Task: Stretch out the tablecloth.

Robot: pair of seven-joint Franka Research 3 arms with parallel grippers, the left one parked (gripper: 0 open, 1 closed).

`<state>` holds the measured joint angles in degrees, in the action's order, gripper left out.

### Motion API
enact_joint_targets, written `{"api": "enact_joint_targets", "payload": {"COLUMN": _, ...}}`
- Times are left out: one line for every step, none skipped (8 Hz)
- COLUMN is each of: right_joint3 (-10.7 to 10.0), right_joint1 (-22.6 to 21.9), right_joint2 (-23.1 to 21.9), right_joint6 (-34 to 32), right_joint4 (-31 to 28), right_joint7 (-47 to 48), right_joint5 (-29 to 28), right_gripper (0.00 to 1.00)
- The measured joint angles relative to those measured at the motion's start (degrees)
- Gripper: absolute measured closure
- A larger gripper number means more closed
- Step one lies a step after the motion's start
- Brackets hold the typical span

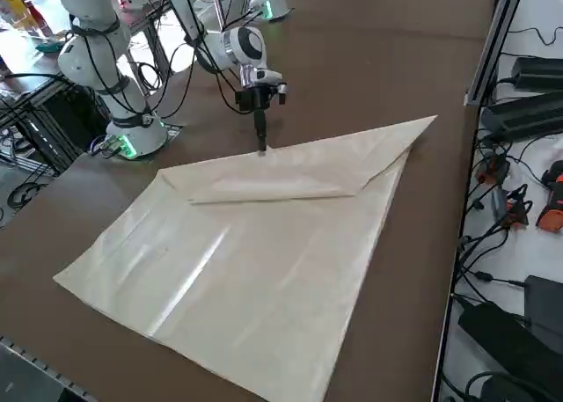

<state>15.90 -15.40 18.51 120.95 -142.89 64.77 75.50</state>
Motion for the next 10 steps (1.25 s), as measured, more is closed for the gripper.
{"api": "enact_joint_targets", "payload": {"right_joint3": -0.01, "right_joint1": 0.02, "right_joint2": 0.00, "right_joint6": 0.00, "right_joint4": 0.00, "right_joint7": 0.12, "right_joint5": 0.00, "right_gripper": 0.71}}
{"api": "enact_joint_targets", "payload": {"right_joint3": -0.01, "right_joint1": 0.03, "right_joint2": 0.00, "right_joint6": 0.00, "right_joint4": 0.00, "right_joint7": 0.19, "right_joint5": 0.01, "right_gripper": 0.78}}
{"api": "enact_joint_targets", "payload": {"right_joint3": -0.02, "right_joint1": 0.04, "right_joint2": 0.00, "right_joint6": 0.00, "right_joint4": 0.00, "right_joint7": 0.27, "right_joint5": 0.01, "right_gripper": 0.80}}
{"api": "enact_joint_targets", "payload": {"right_joint3": -0.02, "right_joint1": 0.04, "right_joint2": 0.00, "right_joint6": 0.01, "right_joint4": 0.00, "right_joint7": 0.39, "right_joint5": 0.01, "right_gripper": 0.82}}
{"api": "enact_joint_targets", "payload": {"right_joint3": -0.02, "right_joint1": 0.04, "right_joint2": 0.00, "right_joint6": 0.03, "right_joint4": 0.01, "right_joint7": 0.53, "right_joint5": 0.01, "right_gripper": 0.86}}
{"api": "enact_joint_targets", "payload": {"right_joint3": -0.02, "right_joint1": 0.04, "right_joint2": -0.01, "right_joint6": 0.04, "right_joint4": 0.02, "right_joint7": 0.72, "right_joint5": 0.01, "right_gripper": 0.89}}
{"api": "enact_joint_targets", "payload": {"right_joint3": -0.02, "right_joint1": 0.04, "right_joint2": -0.01, "right_joint6": 0.05, "right_joint4": 0.06, "right_joint7": 0.97, "right_joint5": 0.01, "right_gripper": 0.89}}
{"api": "enact_joint_targets", "payload": {"right_joint3": -0.02, "right_joint1": 0.04, "right_joint2": -0.02, "right_joint6": 0.10, "right_joint4": 0.09, "right_joint7": 1.35, "right_joint5": 0.01, "right_gripper": 0.88}}
{"api": "enact_joint_targets", "payload": {"right_joint3": -0.02, "right_joint1": 0.04, "right_joint2": -0.02, "right_joint6": 0.19, "right_joint4": 0.10, "right_joint7": 1.77, "right_joint5": 0.01, "right_gripper": 0.88}}
{"api": "enact_joint_targets", "payload": {"right_joint3": -0.01, "right_joint1": 0.04, "right_joint2": -0.02, "right_joint6": 0.25, "right_joint4": 0.14, "right_joint7": 2.02, "right_joint5": 0.01, "right_gripper": 0.88}}
